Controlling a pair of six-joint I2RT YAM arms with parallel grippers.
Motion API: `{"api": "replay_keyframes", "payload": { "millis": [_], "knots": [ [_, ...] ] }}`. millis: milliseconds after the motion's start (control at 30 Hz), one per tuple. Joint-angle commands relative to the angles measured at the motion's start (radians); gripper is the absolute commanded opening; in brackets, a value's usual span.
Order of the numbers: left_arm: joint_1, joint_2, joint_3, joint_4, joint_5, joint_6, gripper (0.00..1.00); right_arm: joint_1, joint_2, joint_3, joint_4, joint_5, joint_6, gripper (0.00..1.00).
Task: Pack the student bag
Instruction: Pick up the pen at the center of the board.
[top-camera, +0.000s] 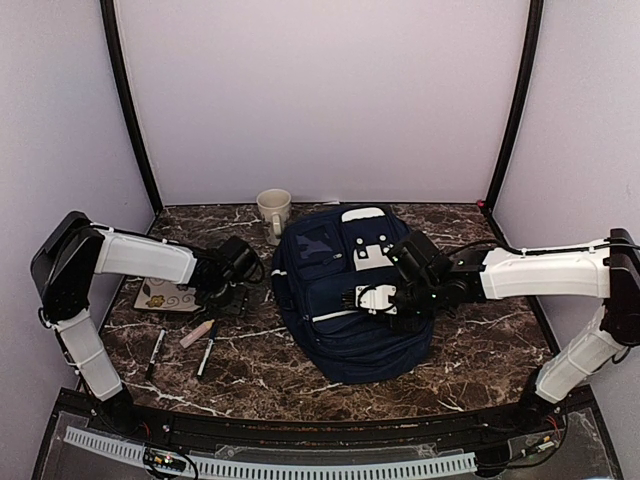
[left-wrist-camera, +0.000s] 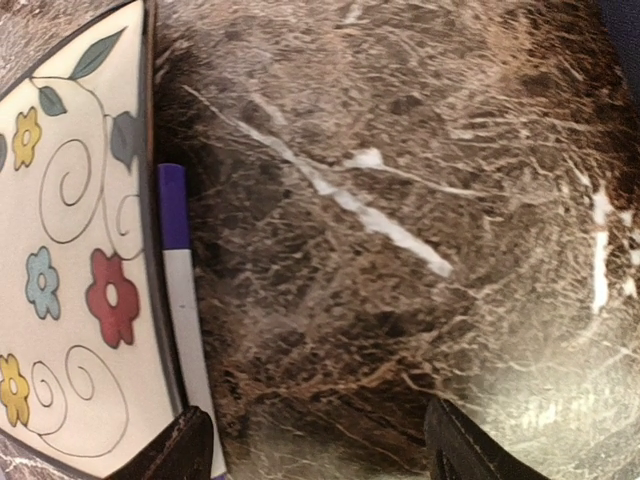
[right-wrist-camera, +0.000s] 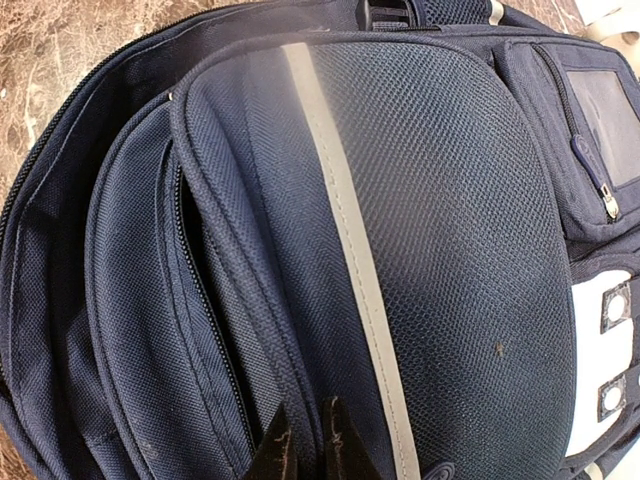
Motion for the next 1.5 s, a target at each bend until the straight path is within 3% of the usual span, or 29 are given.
{"api": "replay_keyframes", "payload": {
  "millis": [0,533,867,1467],
  "knots": [
    [0.02,0.013,-0.006,-0.043,-0.051,-0.018,0.76,0.001,0.009,0.013,0.032,-0.006,0.012,0.08],
    [0.09,0.044,-0.028,0.004,-0.007,0.009,0.78,0.002,0.032,0.018,0.018,-0.009,0.013,0.08],
    [0.098,0.114,0.001,-0.057,0.059,-0.06,0.77,0.002,0.031,0.018,0.011,-0.011,0.013,0.08],
    [0.097,0.068,-0.085,-0.052,0.052,-0.103,0.8,0.001,0.051,0.029,-0.001,-0.025,0.012,0.08]
  ]
}}
